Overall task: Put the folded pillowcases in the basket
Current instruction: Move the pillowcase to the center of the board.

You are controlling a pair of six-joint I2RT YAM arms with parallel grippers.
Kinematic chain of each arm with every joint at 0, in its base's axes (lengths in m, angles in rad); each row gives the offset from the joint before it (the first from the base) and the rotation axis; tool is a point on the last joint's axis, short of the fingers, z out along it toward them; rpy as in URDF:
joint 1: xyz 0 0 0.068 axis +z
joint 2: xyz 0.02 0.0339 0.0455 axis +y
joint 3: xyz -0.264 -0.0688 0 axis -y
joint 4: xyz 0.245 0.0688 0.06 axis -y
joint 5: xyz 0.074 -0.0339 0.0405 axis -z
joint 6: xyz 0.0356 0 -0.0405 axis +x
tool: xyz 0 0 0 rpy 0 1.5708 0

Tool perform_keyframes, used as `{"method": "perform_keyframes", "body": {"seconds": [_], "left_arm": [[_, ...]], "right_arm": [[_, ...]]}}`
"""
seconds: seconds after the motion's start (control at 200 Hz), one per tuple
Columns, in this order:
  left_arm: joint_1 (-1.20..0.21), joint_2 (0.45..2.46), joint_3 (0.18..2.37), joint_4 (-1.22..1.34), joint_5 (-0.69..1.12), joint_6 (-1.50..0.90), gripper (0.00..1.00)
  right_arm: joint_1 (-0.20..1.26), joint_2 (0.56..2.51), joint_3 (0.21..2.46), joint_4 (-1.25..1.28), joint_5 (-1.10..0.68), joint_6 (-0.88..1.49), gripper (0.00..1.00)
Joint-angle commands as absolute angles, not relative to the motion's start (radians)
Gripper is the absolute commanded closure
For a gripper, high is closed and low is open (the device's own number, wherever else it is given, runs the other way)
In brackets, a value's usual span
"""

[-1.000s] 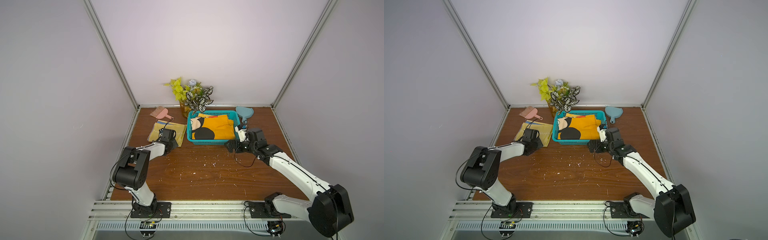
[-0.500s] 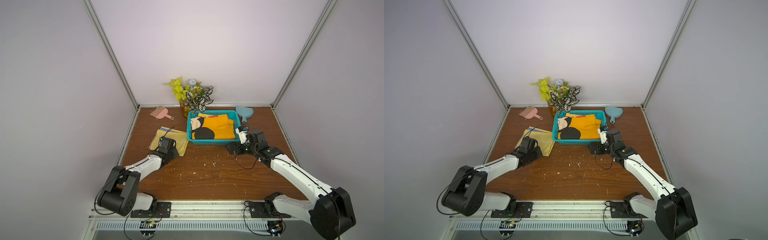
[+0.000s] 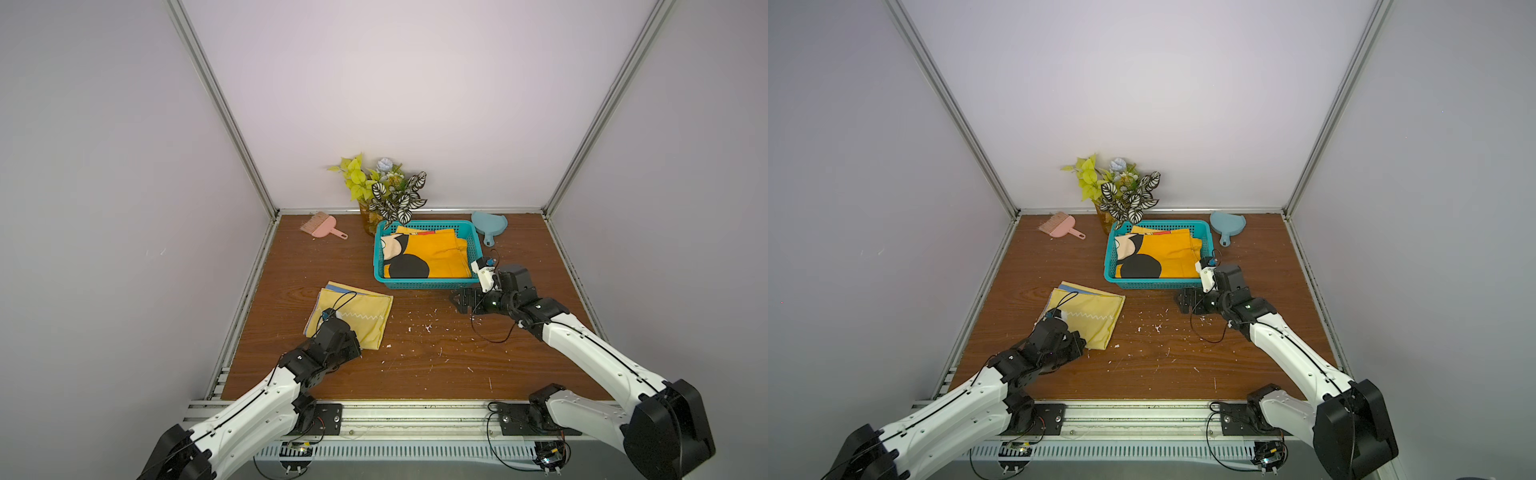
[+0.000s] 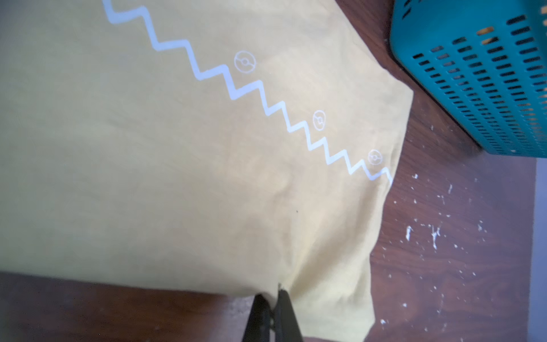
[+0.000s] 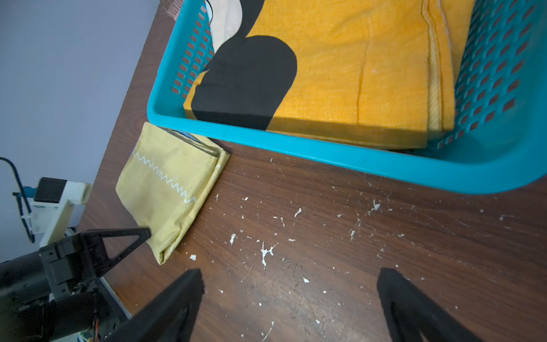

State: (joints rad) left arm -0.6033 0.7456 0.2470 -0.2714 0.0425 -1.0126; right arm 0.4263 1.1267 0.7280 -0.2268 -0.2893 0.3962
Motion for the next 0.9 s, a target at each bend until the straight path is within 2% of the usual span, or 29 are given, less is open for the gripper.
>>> {"method": "perform_keyframes", "body": {"seconds": [0.0,0.32,0.726,0.761,0.816,0.856,0.896], "left_arm": [[-0.636,0.749,0.273,-0.319,0.104,-1.038,1.0],[-0.889,1.091,0.473,-0.123,0.113,-1.043,1.0],[-1.073,1.451,0.737,-0.039,0.15,-0.984,0.99],[-1.086,1.481,0.755,-0.03,0.161,-0.981,0.96],[-1.105,1.523,0.789,-0.025,0.171,-0.971,0.86],[-1.117,1.55,0.81,-0.019,0.18,-0.966,0.73],[-1.127,1.571,0.823,-0.009,0.191,-0.963,0.57]], "right_arm": [[0.431,1.109,0.716,-0.194,-0.342,0.433,0.01],[0.431,1.097,0.639,-0.169,-0.357,0.492,0.01],[0.426,1.121,0.603,-0.151,-0.365,0.504,0.01],[0.425,1.121,0.596,-0.149,-0.365,0.505,0.01],[0.423,1.122,0.587,-0.146,-0.361,0.505,0.01],[0.422,1.125,0.58,-0.146,-0.358,0.503,0.01],[0.42,1.127,0.573,-0.148,-0.355,0.499,0.01]]}}
